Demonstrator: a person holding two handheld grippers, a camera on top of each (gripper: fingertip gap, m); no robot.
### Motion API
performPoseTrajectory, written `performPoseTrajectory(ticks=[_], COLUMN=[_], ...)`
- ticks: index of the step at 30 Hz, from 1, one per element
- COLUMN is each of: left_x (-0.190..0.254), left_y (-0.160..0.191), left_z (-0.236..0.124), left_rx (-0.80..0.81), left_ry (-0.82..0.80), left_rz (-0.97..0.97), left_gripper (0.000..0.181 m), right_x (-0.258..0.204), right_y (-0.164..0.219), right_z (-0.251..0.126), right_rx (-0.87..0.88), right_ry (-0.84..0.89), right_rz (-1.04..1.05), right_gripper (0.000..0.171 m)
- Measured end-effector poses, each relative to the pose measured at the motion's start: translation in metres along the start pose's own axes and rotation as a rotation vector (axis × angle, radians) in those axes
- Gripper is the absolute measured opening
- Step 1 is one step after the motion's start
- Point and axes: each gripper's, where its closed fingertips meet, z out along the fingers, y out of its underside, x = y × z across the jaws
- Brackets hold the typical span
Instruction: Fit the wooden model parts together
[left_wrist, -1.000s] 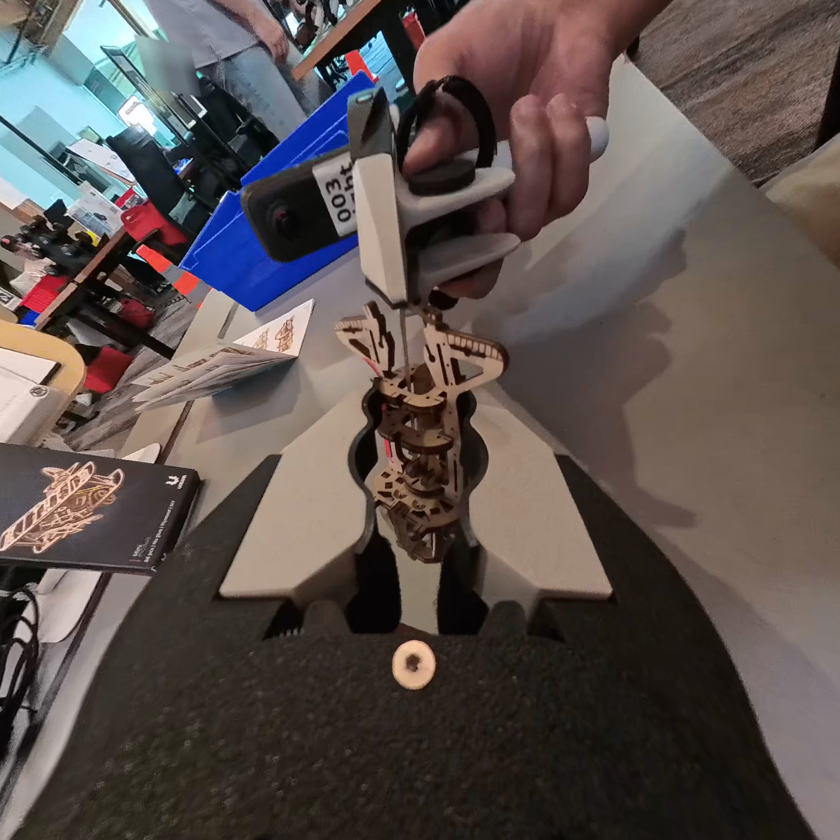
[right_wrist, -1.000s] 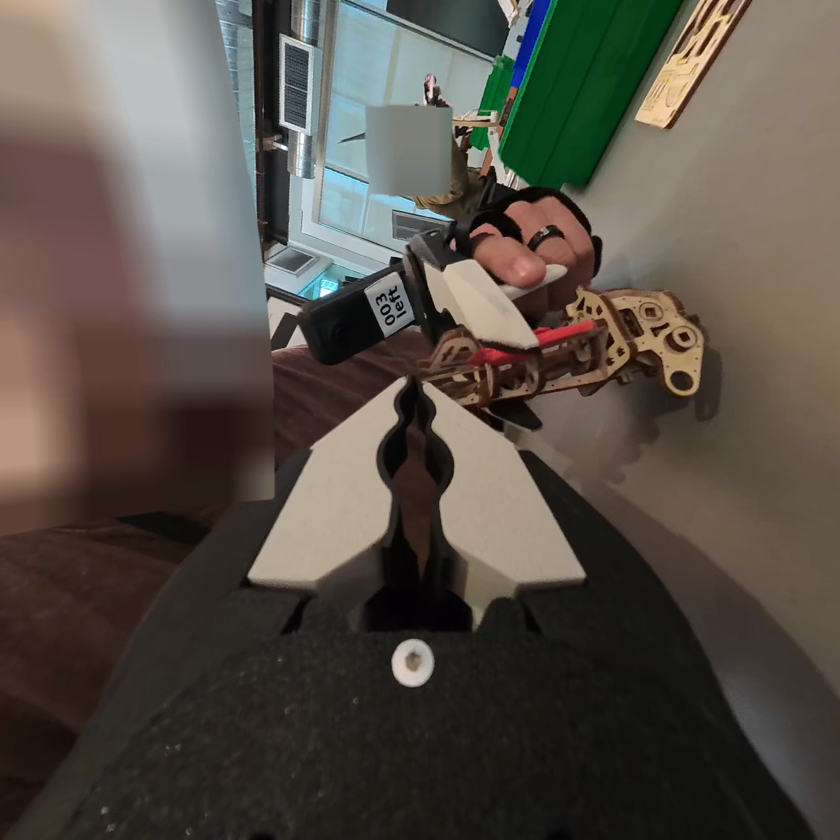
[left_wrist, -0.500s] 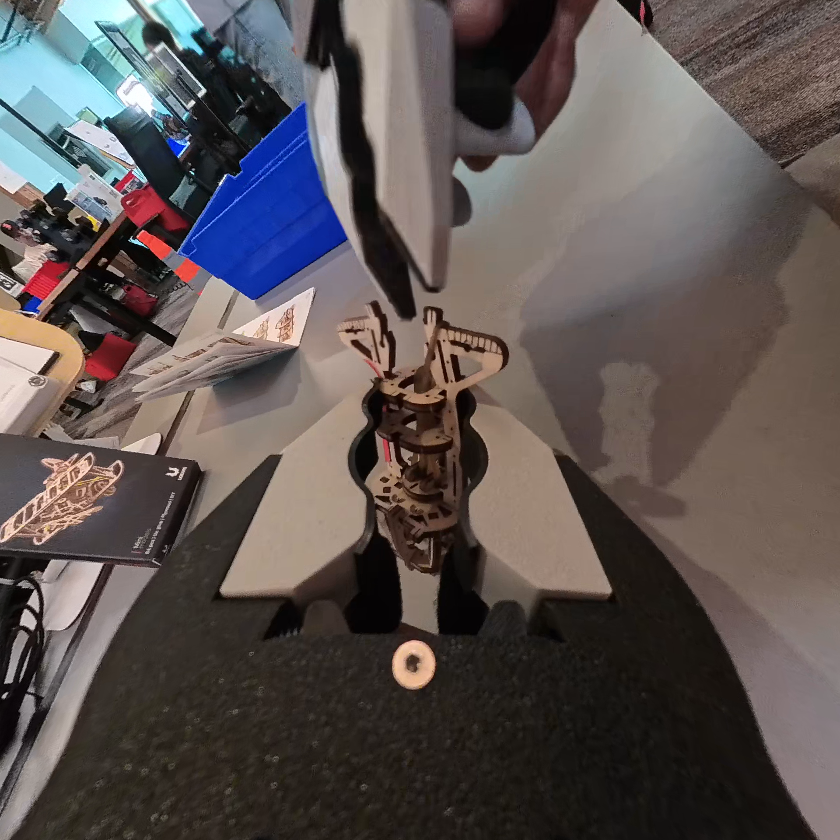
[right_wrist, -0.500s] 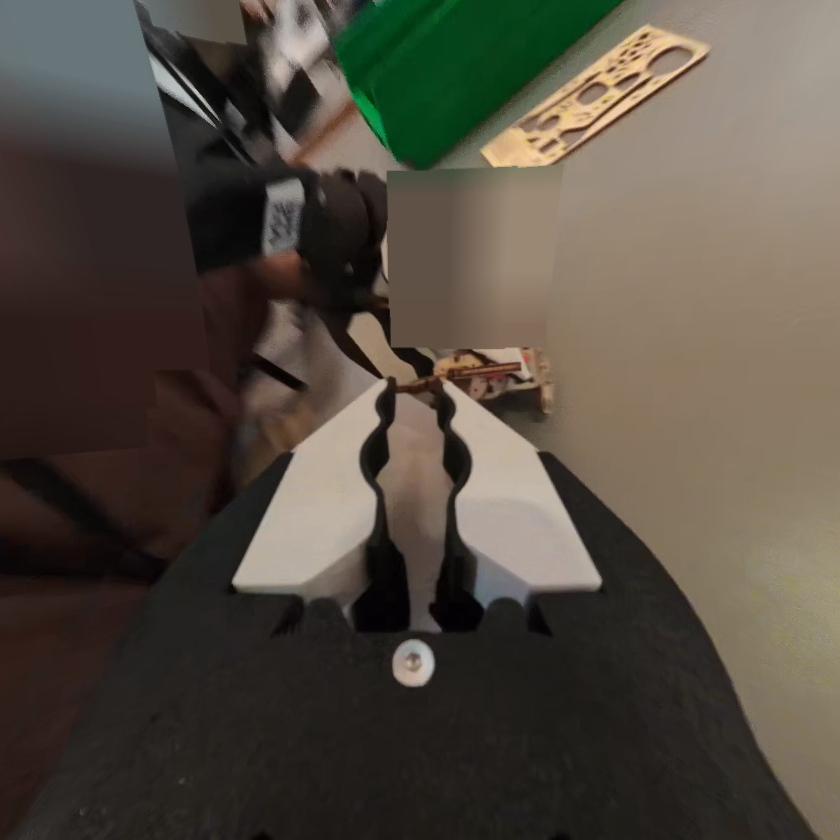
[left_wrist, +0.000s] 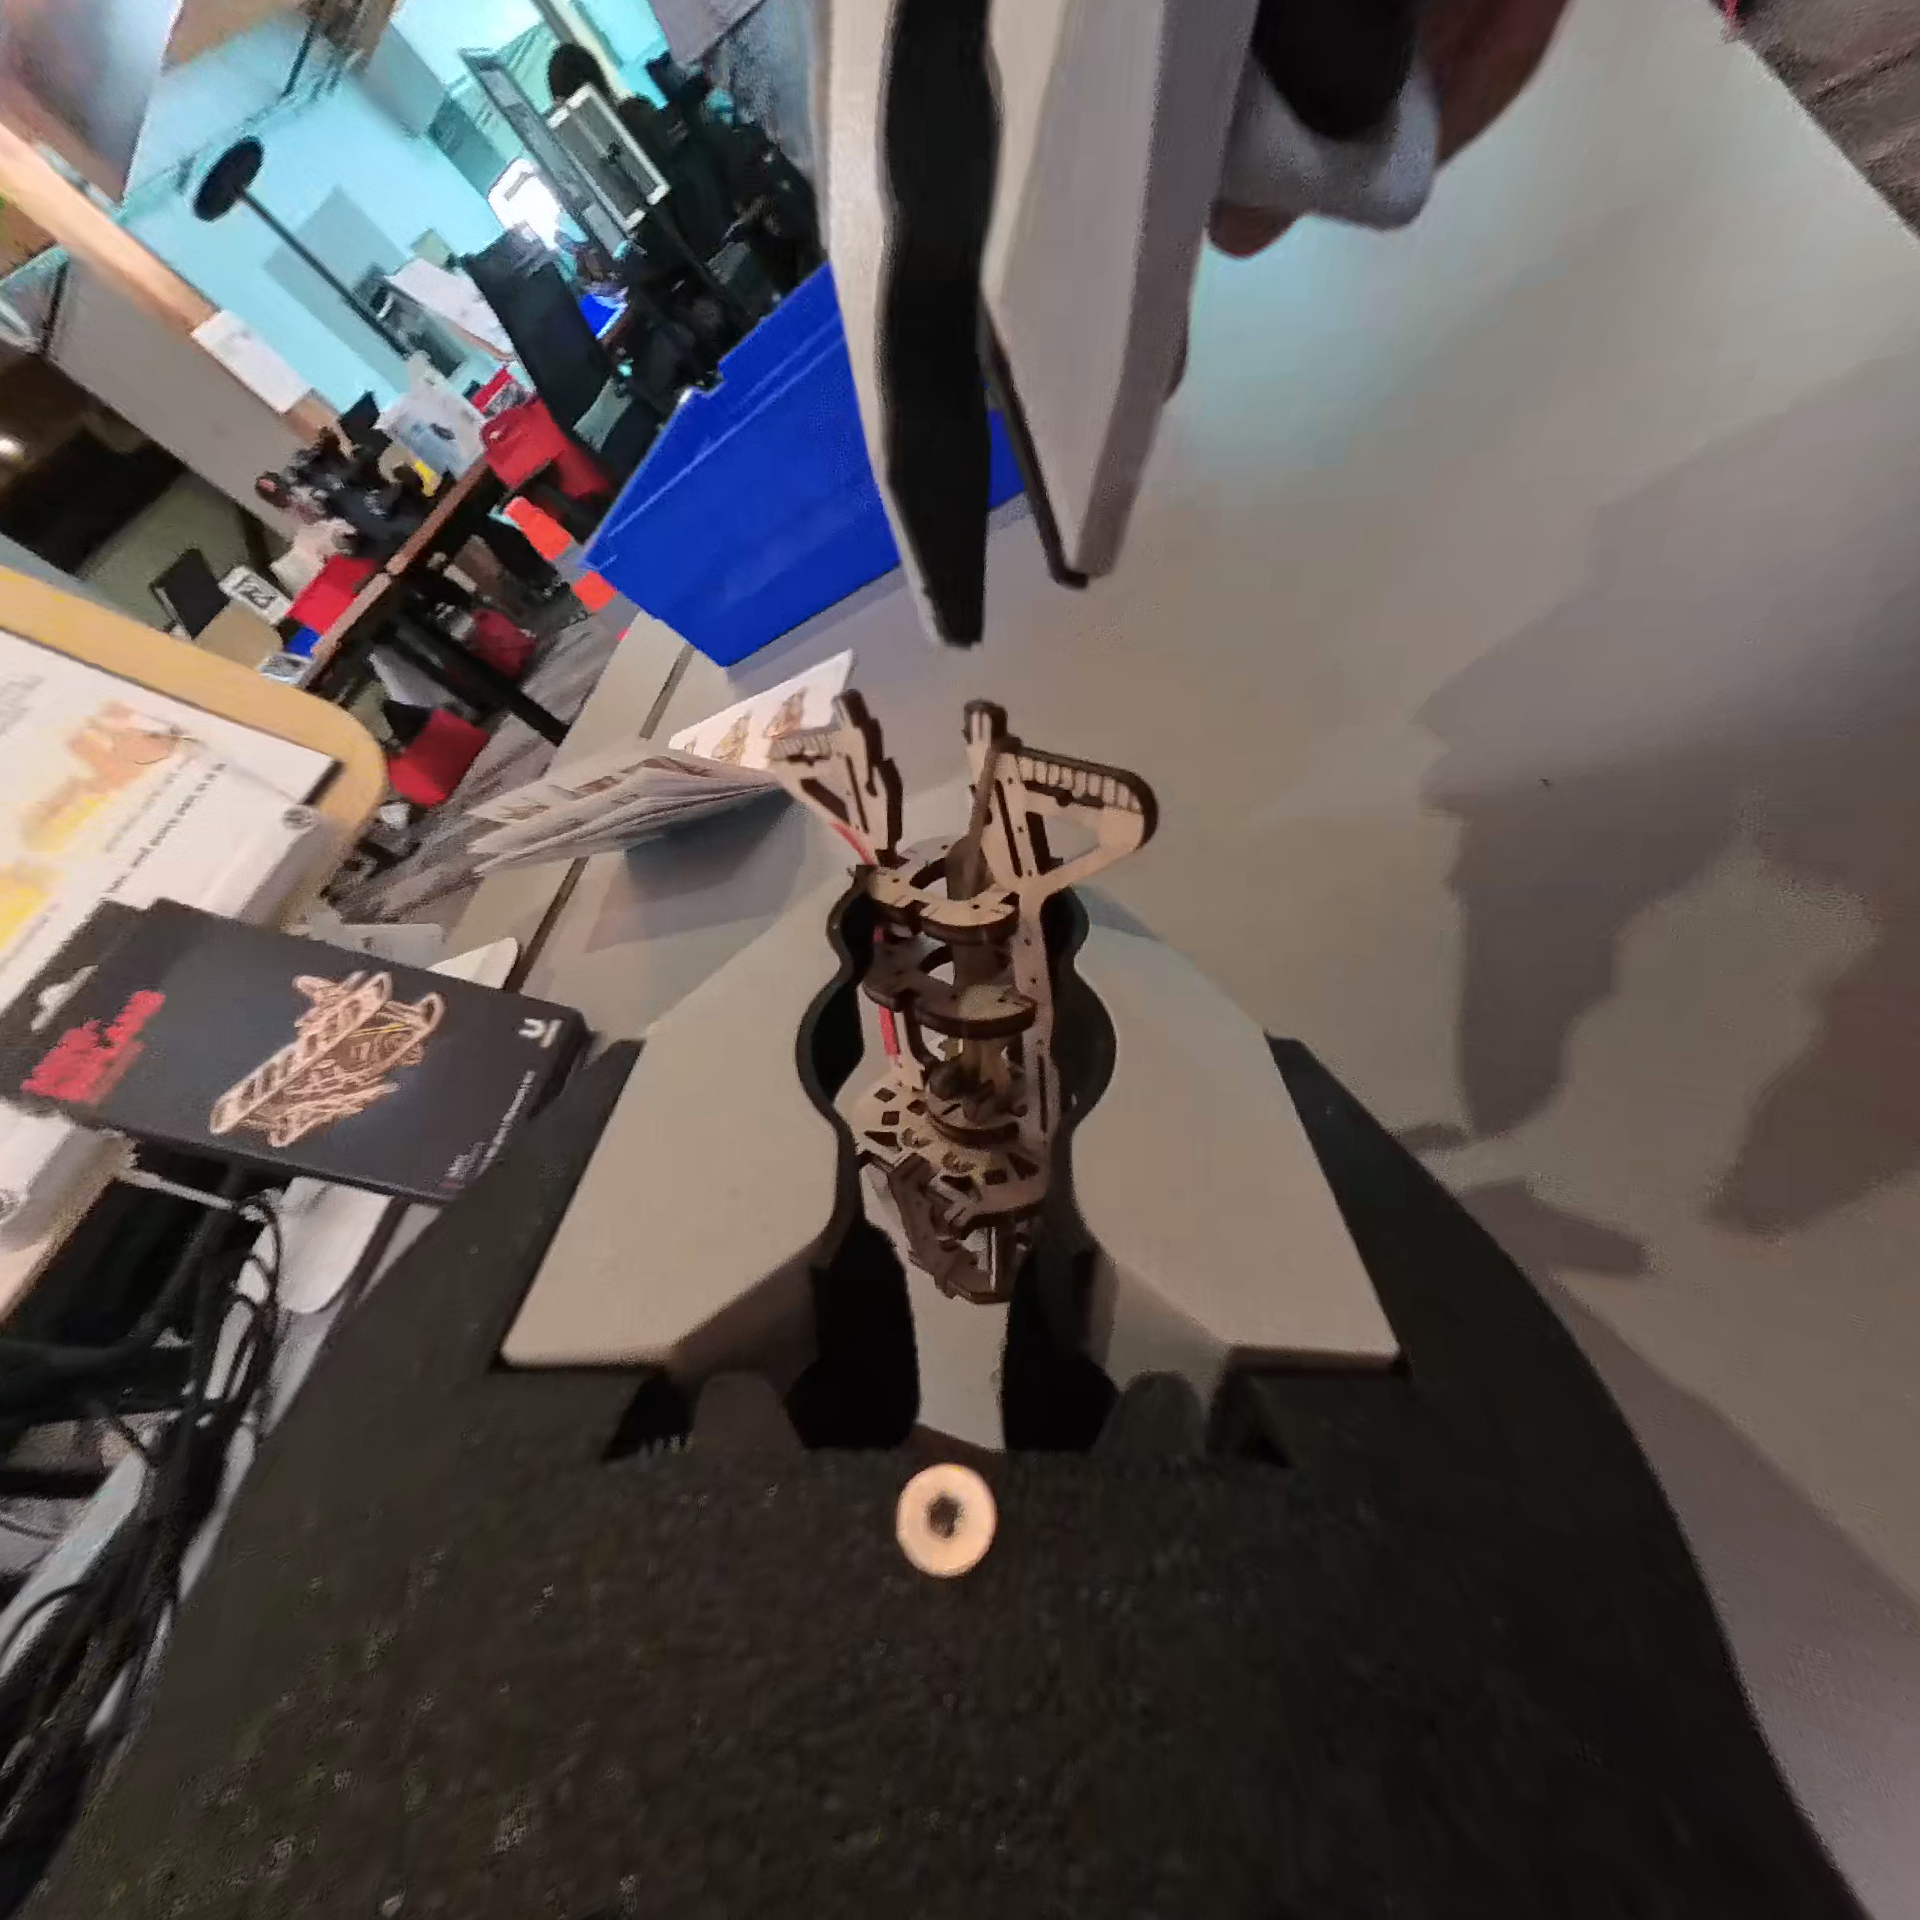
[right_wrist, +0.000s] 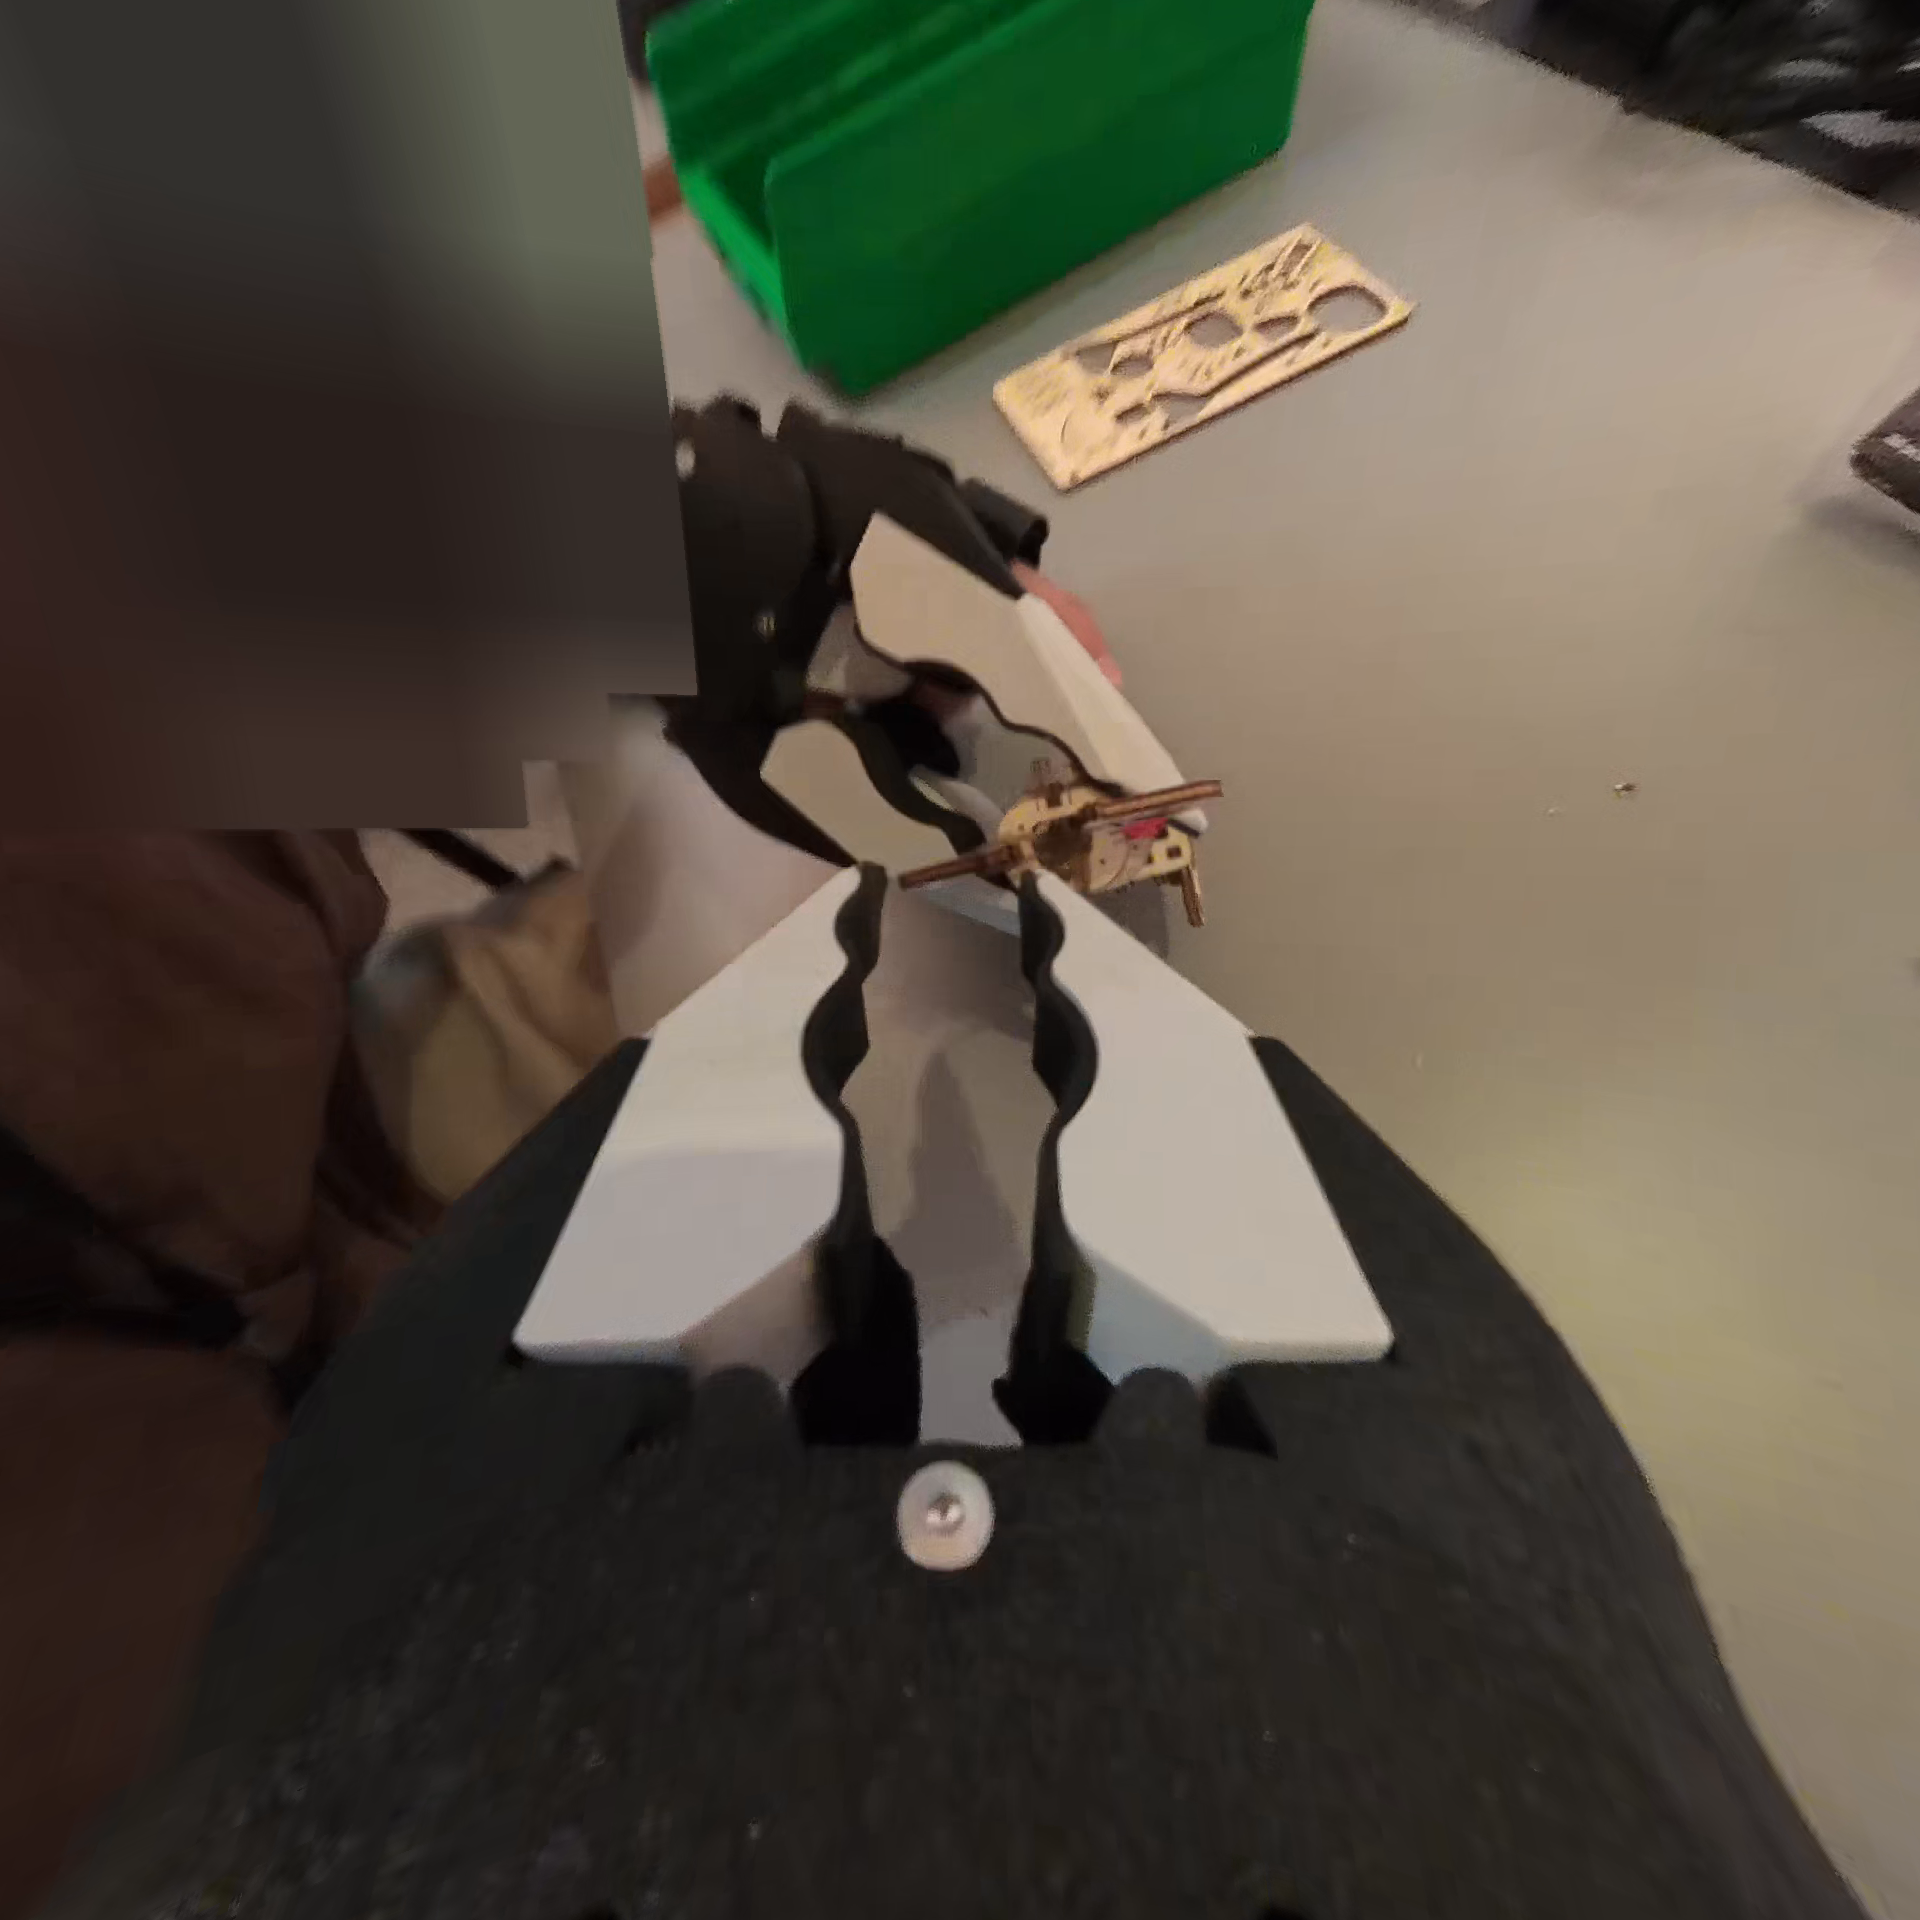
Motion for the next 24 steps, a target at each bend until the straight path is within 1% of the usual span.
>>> performPoseTrajectory(ticks=[2,3,6,9,15,17,20,24], left_x=[-0.008,-0.01,-0.01,-0.009,-0.003,-0.002,0.0,0.003], left_y=[0.0,-0.001,0.004,0.009,0.006,0.006,0.004,0.002], left_z=[0.001,0.002,0.004,0.005,0.005,0.005,0.004,0.004], left_rx=[-0.031,-0.053,-0.128,-0.181,-0.227,-0.23,-0.233,-0.235], left_ry=[-0.07,-0.109,-0.193,-0.261,-0.309,-0.322,-0.333,-0.327], left_rz=[0.065,0.116,0.257,0.391,0.524,0.578,0.632,0.654], left_gripper=[0.03,0.03,0.029,0.029,0.029,0.029,0.029,0.029], right_x=[-0.003,-0.004,-0.004,0.006,0.013,0.014,0.012,0.014], right_y=[-0.009,-0.011,-0.007,0.006,0.028,0.03,0.035,0.037], right_z=[0.001,0.002,0.01,0.017,0.028,0.029,0.034,0.031], right_rx=[0.019,0.005,-0.075,-0.161,-0.312,-0.342,-0.364,-0.386], right_ry=[0.008,0.048,0.267,0.456,0.509,0.533,0.523,0.546], right_rz=[0.04,0.004,-0.162,-0.259,-0.303,-0.322,-0.303,-0.315], right_gripper=[0.035,0.036,0.032,0.029,0.025,0.023,0.022,0.009])
